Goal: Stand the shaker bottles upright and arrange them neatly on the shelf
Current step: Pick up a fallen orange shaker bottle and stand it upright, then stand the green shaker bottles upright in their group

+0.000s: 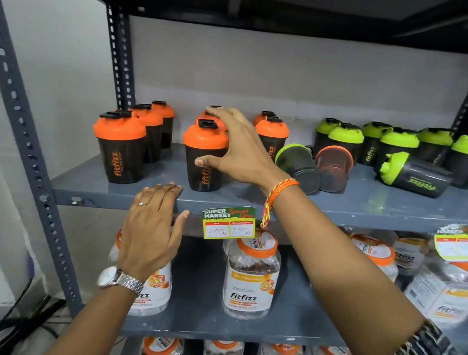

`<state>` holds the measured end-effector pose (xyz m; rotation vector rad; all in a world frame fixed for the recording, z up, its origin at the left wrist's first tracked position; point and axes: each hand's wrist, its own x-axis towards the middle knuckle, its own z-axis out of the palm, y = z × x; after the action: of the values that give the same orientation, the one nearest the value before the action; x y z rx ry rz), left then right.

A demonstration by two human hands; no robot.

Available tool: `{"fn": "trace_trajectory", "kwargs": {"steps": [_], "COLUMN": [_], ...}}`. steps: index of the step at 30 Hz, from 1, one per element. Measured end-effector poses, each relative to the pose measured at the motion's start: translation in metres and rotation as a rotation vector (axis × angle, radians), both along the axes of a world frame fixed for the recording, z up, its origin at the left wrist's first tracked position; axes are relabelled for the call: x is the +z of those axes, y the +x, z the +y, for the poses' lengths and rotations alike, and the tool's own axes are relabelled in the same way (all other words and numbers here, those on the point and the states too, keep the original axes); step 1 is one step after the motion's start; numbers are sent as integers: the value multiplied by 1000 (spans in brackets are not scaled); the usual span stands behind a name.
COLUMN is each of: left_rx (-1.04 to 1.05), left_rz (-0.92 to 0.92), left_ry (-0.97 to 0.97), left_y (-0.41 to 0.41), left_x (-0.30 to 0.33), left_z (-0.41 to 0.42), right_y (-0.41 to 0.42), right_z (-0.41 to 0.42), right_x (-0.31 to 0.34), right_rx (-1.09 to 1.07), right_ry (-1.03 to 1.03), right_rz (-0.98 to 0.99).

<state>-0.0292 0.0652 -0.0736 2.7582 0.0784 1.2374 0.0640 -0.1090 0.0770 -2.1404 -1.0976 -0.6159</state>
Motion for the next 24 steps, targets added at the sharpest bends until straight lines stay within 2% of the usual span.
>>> {"fn": "trace_trajectory", "kwargs": {"steps": [3,6,8,10,15,20,24], "left_rx": [-45,-60,-84,-142,-251,-151,-60], "left_rz": [-52,-197,-254,-256,-115,99,139], "left_ry": [-82,-189,-196,-165,-67,-9,95], "left_y": [-4,-11,-12,-5,23,46,52], "left_x": [2,2,6,15,30,27,17], "left_z": [-2,-18,-39,-70,-158,-207,-217], "right_y": [9,26,38,49,69,90,101], "right_z": [-35,-79,-101,-115,-117,-108,-109], "right_x": [10,14,12,7,2,13,11], "right_rx": [-88,-297,-441,-549,-617,-622,-631], "right_ry": [20,46,53,-24,-248,-375,-453], "right_rz": [-7,28,56,115,193,218,268]}}
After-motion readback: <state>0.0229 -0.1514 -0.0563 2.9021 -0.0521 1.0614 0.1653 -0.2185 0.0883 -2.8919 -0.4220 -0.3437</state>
